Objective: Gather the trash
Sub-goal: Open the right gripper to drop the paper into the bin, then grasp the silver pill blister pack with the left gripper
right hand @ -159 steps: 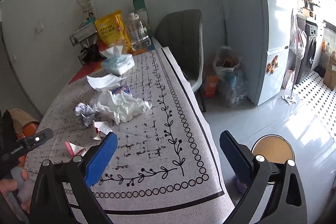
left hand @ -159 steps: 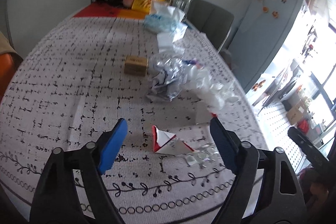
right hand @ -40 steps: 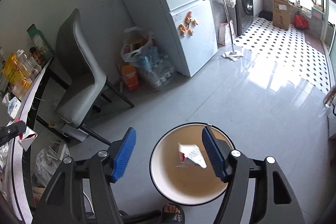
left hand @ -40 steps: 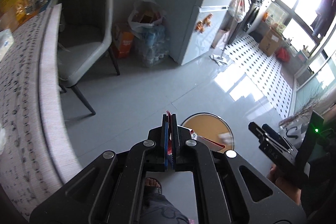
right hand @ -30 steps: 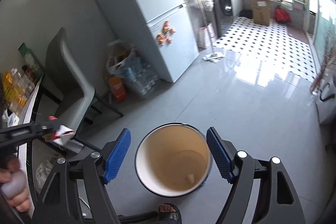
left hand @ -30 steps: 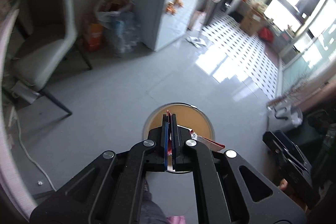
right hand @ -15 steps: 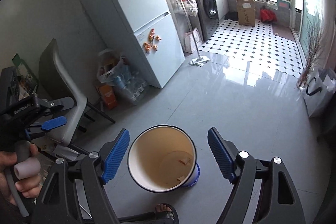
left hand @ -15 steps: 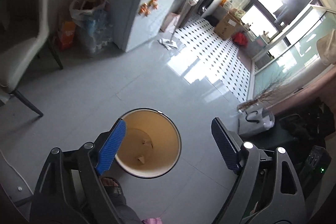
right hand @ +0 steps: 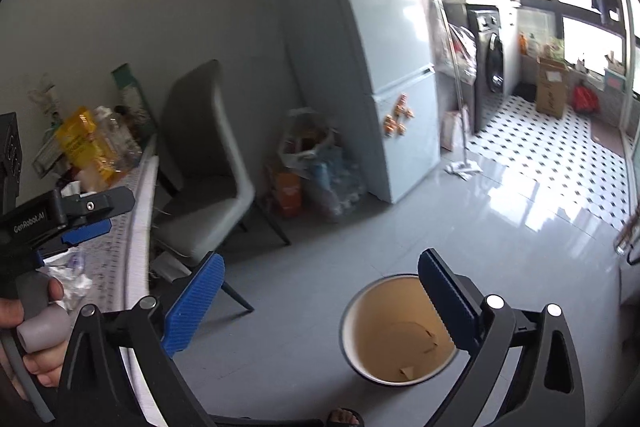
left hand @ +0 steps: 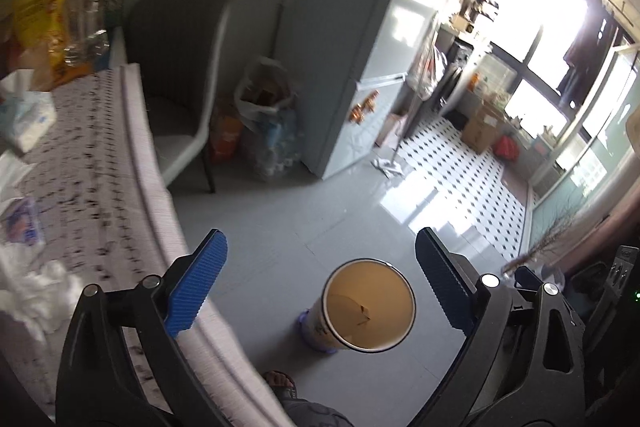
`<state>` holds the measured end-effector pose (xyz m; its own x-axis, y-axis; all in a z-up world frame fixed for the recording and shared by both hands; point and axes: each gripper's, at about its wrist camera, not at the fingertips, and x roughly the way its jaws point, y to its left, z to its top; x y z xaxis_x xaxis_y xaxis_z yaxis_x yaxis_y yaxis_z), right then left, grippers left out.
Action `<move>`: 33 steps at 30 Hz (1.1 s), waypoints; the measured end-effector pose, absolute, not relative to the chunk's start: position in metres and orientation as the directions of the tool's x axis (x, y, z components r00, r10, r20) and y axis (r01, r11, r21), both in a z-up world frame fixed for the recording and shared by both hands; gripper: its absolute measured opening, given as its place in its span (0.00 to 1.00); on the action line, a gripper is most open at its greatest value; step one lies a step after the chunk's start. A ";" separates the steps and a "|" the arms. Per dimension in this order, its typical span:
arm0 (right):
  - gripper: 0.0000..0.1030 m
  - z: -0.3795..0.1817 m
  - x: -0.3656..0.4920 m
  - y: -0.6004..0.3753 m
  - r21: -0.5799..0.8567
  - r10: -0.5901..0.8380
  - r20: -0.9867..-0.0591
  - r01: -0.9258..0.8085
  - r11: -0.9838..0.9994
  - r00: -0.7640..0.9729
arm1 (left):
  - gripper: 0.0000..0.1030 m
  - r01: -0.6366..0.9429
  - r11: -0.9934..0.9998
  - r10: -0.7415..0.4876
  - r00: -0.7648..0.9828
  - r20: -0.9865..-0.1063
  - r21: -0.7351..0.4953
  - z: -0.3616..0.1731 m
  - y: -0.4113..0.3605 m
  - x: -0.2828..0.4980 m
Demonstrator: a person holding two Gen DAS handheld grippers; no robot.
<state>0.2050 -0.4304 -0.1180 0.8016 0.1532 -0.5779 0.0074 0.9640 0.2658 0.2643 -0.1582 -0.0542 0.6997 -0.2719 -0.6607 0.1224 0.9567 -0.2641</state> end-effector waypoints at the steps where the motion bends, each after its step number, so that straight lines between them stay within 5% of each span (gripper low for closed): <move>1: 0.93 -0.113 0.203 -0.420 0.265 0.166 -0.569 -0.011 0.964 0.805 | 0.94 0.112 0.957 -0.266 0.709 -0.653 -0.269 -0.051 -0.151 0.259; 20: 0.93 -0.069 0.171 -0.277 0.216 0.353 -0.510 -0.281 0.935 0.784 | 0.94 -0.272 0.933 0.136 0.873 -0.468 -0.237 -0.034 0.015 0.119; 33: 0.93 -0.080 0.165 -0.242 0.190 0.405 -0.578 -0.366 0.911 0.709 | 0.94 -0.298 0.934 0.151 0.831 -0.536 -0.198 -0.070 0.053 0.061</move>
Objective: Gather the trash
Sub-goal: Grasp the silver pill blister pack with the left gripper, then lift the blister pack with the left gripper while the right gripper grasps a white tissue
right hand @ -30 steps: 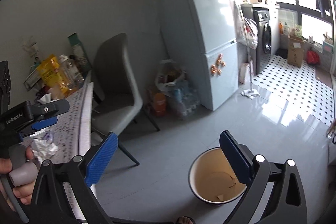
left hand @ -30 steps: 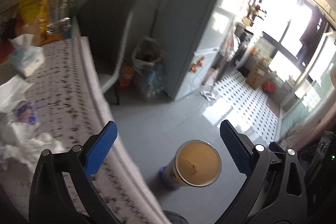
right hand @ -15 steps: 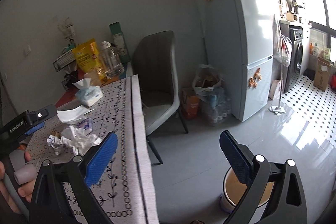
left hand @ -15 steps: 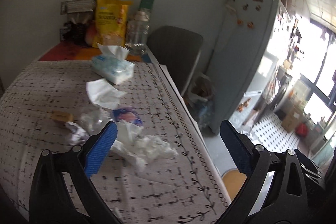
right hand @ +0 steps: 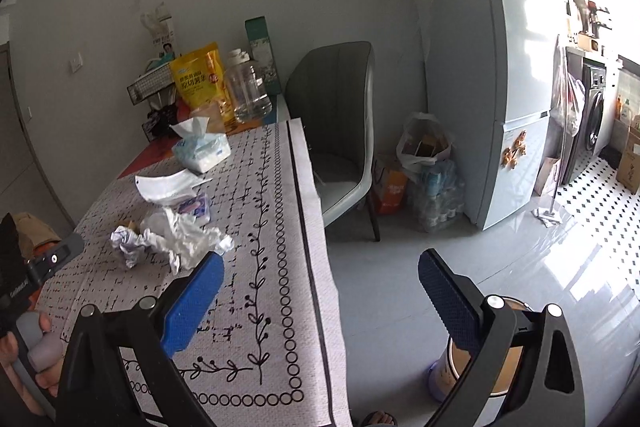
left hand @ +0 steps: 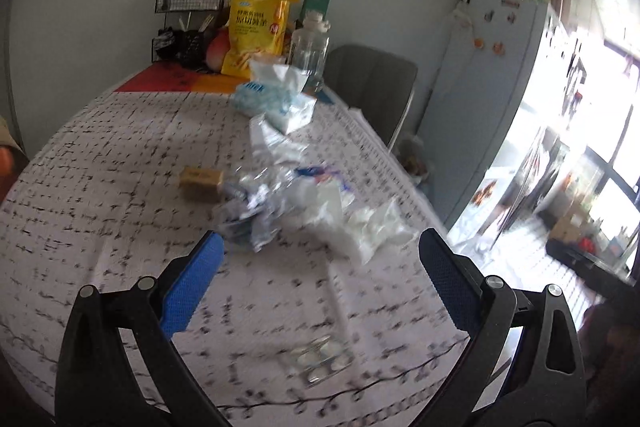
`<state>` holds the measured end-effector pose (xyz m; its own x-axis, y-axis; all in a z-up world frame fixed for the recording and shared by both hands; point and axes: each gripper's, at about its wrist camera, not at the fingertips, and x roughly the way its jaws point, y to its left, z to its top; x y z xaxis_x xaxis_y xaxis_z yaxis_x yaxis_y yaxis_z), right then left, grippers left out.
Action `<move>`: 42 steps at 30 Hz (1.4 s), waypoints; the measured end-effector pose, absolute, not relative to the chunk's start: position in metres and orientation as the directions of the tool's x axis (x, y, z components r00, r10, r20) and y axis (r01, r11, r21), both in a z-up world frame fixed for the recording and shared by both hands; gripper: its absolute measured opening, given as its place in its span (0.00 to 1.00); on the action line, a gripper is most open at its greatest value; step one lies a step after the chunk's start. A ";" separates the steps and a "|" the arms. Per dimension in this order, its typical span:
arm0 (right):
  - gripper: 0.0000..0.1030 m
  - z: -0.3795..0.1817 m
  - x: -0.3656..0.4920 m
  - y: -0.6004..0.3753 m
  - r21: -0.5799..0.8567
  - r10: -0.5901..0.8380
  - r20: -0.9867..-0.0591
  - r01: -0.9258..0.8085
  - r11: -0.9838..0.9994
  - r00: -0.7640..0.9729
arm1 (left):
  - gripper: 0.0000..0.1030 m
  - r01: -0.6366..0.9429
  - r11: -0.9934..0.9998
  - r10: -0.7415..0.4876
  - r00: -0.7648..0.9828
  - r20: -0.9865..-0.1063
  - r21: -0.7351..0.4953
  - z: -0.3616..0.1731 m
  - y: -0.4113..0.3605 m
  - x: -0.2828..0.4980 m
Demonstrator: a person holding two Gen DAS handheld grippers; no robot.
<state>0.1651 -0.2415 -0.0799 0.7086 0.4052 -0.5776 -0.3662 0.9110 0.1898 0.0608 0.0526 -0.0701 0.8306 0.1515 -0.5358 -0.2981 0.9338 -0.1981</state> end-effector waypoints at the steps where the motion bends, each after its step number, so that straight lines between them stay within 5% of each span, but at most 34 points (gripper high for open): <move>1: 0.93 -0.082 0.166 -0.240 0.186 0.409 -0.589 -0.375 0.908 0.697 | 0.94 -0.297 0.937 0.152 0.822 -0.549 -0.185 -0.072 0.054 0.061; 19: 0.93 -0.117 0.147 -0.210 0.207 0.479 -0.679 -0.481 0.852 0.556 | 0.94 -0.275 0.935 0.030 0.692 -0.721 -0.225 -0.120 0.067 0.062; 28: 0.93 -0.128 0.152 -0.222 0.205 0.447 -0.709 -0.446 0.871 0.546 | 0.68 -0.258 0.948 0.025 0.643 -0.765 -0.186 -0.140 0.047 0.068; 30: 0.93 -0.131 0.154 -0.222 0.215 0.452 -0.714 -0.447 0.868 0.534 | 0.46 -0.262 0.954 0.060 0.634 -0.771 -0.142 -0.140 0.040 0.072; 42: 0.93 -0.108 0.172 -0.180 0.167 0.492 -0.679 -0.537 0.827 0.545 | 0.43 -0.366 0.911 0.112 0.665 -0.739 -0.192 -0.130 0.088 0.062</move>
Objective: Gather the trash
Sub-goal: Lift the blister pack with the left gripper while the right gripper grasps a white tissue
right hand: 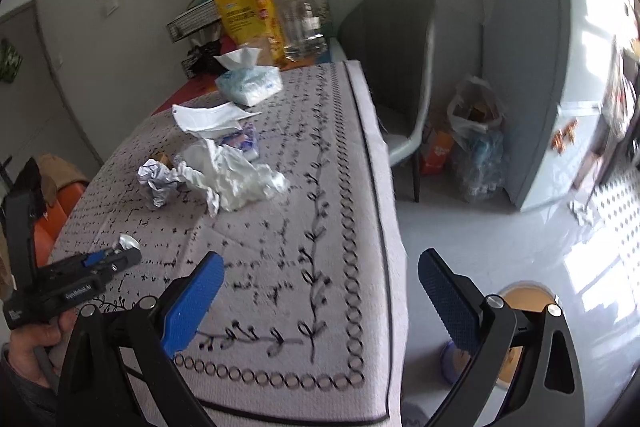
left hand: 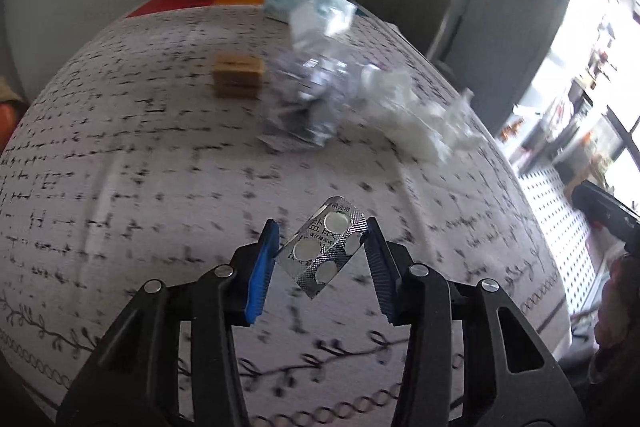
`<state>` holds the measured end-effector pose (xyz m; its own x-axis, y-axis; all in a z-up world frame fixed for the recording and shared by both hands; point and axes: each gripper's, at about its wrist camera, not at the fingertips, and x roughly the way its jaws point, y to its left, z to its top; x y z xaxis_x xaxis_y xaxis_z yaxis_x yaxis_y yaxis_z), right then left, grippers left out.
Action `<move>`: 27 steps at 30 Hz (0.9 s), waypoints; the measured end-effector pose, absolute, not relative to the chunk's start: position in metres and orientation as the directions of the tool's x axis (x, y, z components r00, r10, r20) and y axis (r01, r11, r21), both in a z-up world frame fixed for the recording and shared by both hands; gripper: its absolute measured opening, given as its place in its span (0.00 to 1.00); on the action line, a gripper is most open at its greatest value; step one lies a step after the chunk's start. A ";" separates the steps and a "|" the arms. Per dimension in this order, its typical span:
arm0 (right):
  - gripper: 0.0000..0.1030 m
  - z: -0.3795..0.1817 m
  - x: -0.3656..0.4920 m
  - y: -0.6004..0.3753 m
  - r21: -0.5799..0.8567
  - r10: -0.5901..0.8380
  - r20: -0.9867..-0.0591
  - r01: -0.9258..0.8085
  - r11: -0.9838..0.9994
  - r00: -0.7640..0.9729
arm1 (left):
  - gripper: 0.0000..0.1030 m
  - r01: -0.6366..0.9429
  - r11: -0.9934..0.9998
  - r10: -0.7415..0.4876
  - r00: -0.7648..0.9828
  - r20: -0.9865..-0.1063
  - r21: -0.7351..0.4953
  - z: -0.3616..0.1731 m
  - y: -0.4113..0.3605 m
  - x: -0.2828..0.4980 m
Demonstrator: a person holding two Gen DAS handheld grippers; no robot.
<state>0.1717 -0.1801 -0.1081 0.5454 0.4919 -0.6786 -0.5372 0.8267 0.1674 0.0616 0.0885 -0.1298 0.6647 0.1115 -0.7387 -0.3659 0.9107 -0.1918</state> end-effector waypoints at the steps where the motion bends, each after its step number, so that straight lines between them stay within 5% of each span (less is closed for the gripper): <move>1: 0.93 -0.108 0.175 -0.172 0.160 0.497 -0.680 -0.554 0.817 0.538 | 0.43 -0.380 0.903 0.118 0.666 -0.737 -0.199 -0.129 0.095 0.061; 15: 0.90 -0.098 0.225 -0.072 0.120 0.545 -0.670 -0.650 0.750 0.505 | 0.44 -0.491 0.838 0.204 0.689 -0.695 -0.241 -0.118 0.154 0.032; 21: 0.80 -0.123 0.240 -0.058 0.172 0.536 -0.711 -0.627 0.760 0.455 | 0.44 -0.524 0.817 0.237 0.686 -0.688 -0.241 -0.117 0.166 0.021; 24: 0.43 -0.136 0.246 -0.054 0.213 0.545 -0.749 -0.641 0.738 0.378 | 0.44 -0.534 0.808 0.239 0.684 -0.689 -0.249 -0.118 0.170 0.019; 25: 0.18 -0.139 0.248 -0.056 0.253 0.552 -0.761 -0.629 0.735 0.340 | 0.44 -0.535 0.807 0.240 0.684 -0.689 -0.250 -0.118 0.170 0.018; 27: 0.10 -0.133 0.245 -0.063 0.252 0.555 -0.750 -0.621 0.743 0.360 | 0.44 -0.535 0.806 0.238 0.685 -0.689 -0.253 -0.118 0.169 0.018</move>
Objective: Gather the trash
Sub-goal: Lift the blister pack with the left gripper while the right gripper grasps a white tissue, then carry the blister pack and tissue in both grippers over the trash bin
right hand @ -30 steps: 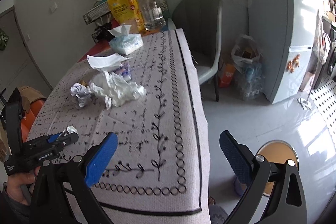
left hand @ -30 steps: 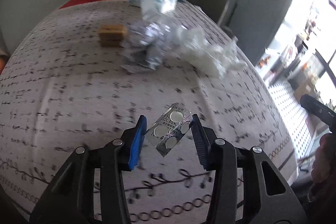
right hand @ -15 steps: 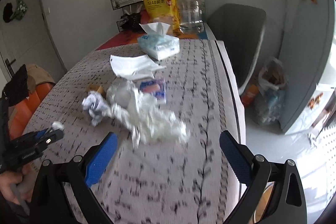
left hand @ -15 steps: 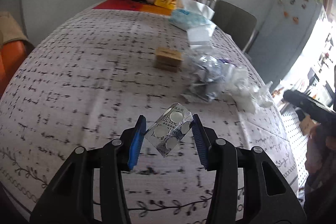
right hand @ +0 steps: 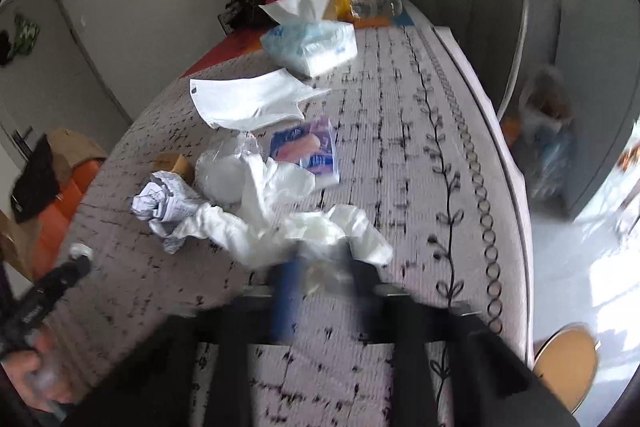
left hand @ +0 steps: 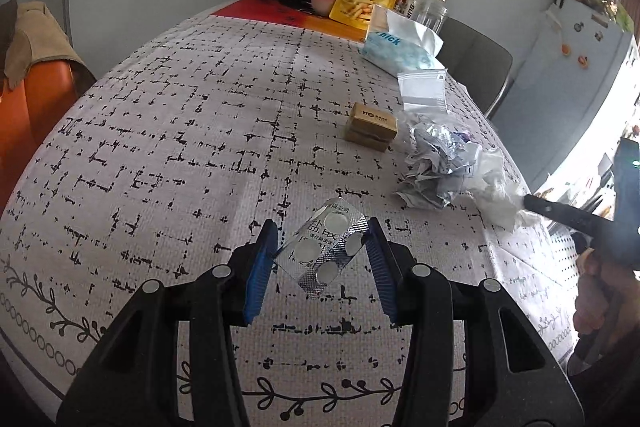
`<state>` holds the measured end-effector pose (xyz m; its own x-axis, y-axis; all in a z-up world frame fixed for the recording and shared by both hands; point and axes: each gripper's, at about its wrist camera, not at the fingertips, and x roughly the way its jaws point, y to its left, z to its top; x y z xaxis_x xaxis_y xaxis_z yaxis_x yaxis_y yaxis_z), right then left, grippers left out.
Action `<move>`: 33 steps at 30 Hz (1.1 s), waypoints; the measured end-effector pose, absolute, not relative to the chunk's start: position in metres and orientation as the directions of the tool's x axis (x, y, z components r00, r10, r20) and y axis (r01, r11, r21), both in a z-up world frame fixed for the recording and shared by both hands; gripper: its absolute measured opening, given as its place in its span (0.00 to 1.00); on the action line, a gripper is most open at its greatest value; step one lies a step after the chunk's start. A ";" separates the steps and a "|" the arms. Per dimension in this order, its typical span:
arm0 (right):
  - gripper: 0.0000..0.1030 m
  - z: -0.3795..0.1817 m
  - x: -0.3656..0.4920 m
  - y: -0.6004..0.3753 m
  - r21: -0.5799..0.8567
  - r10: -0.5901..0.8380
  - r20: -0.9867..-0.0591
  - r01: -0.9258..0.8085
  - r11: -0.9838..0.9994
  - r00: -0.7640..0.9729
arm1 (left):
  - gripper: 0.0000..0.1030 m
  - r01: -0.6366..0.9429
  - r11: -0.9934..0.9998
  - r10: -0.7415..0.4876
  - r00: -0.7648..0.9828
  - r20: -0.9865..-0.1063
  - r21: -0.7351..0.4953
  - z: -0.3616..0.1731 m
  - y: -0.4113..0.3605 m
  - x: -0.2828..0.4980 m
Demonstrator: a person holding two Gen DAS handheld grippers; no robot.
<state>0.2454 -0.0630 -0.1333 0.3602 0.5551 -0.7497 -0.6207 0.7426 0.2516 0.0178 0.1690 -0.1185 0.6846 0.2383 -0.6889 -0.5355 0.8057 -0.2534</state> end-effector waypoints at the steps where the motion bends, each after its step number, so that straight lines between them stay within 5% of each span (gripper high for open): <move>1: 0.04 -0.128 0.242 -0.067 0.249 0.562 -0.739 -0.626 0.739 0.370 | 0.44 -0.535 0.806 0.237 0.685 -0.688 -0.255 -0.118 0.169 0.018; 21: 0.03 -0.063 0.172 -0.162 0.378 0.686 -0.587 -0.604 0.701 0.429 | 0.44 -0.416 0.877 0.172 0.738 -0.652 -0.240 -0.091 0.113 0.045; 33: 0.03 -0.074 0.183 -0.236 0.394 0.599 -0.590 -0.455 0.799 0.541 | 0.44 -0.219 0.949 0.023 0.767 -0.641 -0.227 -0.074 0.043 0.105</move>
<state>0.1831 -0.2363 -0.0740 0.5413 0.5994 -0.5897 -0.4550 0.7985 0.3941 0.1053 0.0432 -0.0739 0.7670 0.0233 -0.6413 -0.2187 0.9490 -0.2271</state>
